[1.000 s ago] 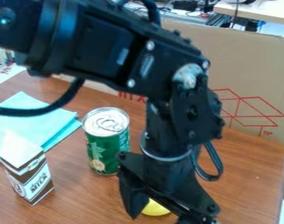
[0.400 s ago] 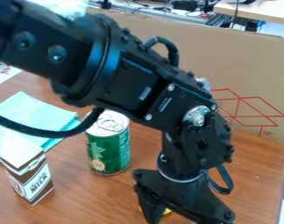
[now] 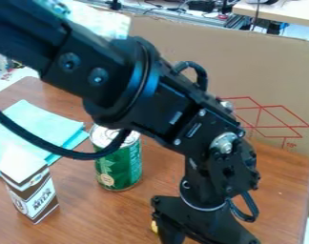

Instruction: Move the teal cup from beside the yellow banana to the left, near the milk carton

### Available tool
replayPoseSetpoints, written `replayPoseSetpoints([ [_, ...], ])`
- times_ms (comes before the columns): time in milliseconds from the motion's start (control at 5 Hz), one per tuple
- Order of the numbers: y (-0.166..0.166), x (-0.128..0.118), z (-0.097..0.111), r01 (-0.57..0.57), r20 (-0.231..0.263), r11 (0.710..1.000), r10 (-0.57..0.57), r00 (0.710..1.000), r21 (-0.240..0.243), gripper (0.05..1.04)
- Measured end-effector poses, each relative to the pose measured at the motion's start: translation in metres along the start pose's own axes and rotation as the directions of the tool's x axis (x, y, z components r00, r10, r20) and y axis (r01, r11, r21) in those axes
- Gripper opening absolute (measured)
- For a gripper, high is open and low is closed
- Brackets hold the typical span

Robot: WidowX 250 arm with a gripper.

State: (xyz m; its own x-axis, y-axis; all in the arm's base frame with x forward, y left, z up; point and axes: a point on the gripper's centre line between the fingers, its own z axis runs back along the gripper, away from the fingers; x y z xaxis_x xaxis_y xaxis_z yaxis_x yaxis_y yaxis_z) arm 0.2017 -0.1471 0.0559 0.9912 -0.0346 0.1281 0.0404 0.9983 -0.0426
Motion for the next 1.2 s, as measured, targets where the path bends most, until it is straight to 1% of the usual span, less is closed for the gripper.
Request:
replayPoseSetpoints([
  [200,-0.002,0.0,-0.006,-0.016,-0.016,1.0,0.016,1.0,-0.002,0.944],
  [400,-0.005,0.001,-0.009,-0.022,-0.01,1.0,0.022,1.0,-0.018,0.653],
  [600,-0.006,0.0,-0.008,-0.027,-0.005,0.999,0.027,1.0,-0.034,0.355],
  [800,-0.007,0.0,0.003,-0.024,0.006,0.998,0.025,1.0,-0.06,0.161],
  [1000,-0.006,-0.003,0.028,-0.008,0.032,0.994,0.012,0.999,-0.11,0.099],
  [1200,0.005,-0.024,0.066,0.034,0.024,0.991,-0.031,0.999,-0.13,0.097],
])
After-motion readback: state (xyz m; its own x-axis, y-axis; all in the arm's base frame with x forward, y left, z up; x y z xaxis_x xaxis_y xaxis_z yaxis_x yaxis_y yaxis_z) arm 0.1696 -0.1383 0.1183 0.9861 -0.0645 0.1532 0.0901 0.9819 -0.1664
